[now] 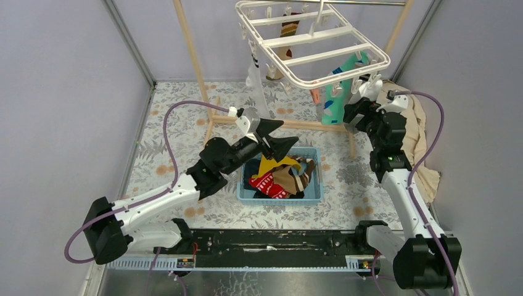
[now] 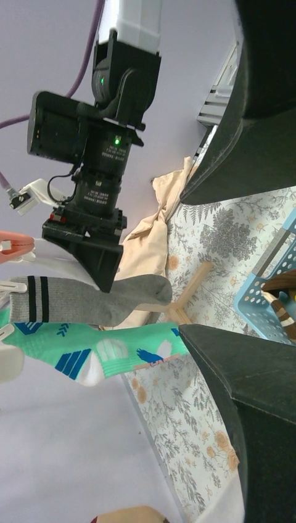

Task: Remove the socks clipped to the hanger
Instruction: Remove the sock from the hanger.

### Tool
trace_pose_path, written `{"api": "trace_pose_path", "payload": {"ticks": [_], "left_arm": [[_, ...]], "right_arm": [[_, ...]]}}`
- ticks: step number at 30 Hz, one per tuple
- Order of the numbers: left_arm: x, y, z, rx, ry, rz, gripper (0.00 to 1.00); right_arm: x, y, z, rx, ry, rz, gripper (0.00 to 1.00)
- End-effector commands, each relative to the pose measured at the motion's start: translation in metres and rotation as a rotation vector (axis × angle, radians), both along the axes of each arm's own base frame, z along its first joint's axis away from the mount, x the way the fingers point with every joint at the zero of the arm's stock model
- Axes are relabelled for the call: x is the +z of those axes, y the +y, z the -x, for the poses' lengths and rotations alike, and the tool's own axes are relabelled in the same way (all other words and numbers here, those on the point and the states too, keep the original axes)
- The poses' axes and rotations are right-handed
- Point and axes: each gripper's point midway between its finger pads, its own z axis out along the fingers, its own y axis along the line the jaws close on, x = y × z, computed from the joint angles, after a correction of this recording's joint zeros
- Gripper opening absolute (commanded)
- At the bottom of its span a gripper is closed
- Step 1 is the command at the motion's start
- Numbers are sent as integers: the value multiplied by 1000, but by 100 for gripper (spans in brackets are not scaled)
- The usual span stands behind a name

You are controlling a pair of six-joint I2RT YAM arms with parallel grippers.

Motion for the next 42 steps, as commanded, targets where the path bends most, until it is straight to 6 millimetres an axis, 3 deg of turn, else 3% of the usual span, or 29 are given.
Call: {"api": "trace_pose_path", "payload": {"ticks": [1, 4, 8, 11, 13, 17, 21, 28, 34, 42], "left_arm": [[4, 10, 2, 16, 6, 23, 78], [3, 13, 6, 10, 12, 23, 78], [2, 13, 10, -7, 22, 24, 77], [0, 13, 13, -18, 31, 20, 76], [-1, 15, 14, -18, 33, 20, 75], [-6, 19, 14, -6, 37, 20, 75], [-6, 18, 14, -6, 39, 19, 75], [0, 8, 10, -25, 34, 31, 75], [9, -16, 1, -67, 16, 41, 78], [33, -41, -25, -68, -64, 83, 92]], "right_arm": [[58, -4, -23, -13, -216, 56, 100], [67, 8, -29, 53, -308, 57, 100], [63, -4, -49, -18, -318, 55, 99], [73, -6, -54, -26, -381, 39, 90], [77, 4, -54, 27, -396, 27, 71], [82, 20, -45, 114, -402, -10, 22], [87, 27, -18, 156, -419, -34, 4], [85, 46, 21, 269, -342, -32, 0], [87, 67, 47, 397, -251, -67, 0], [92, 96, 81, 597, -172, -112, 0]]}}
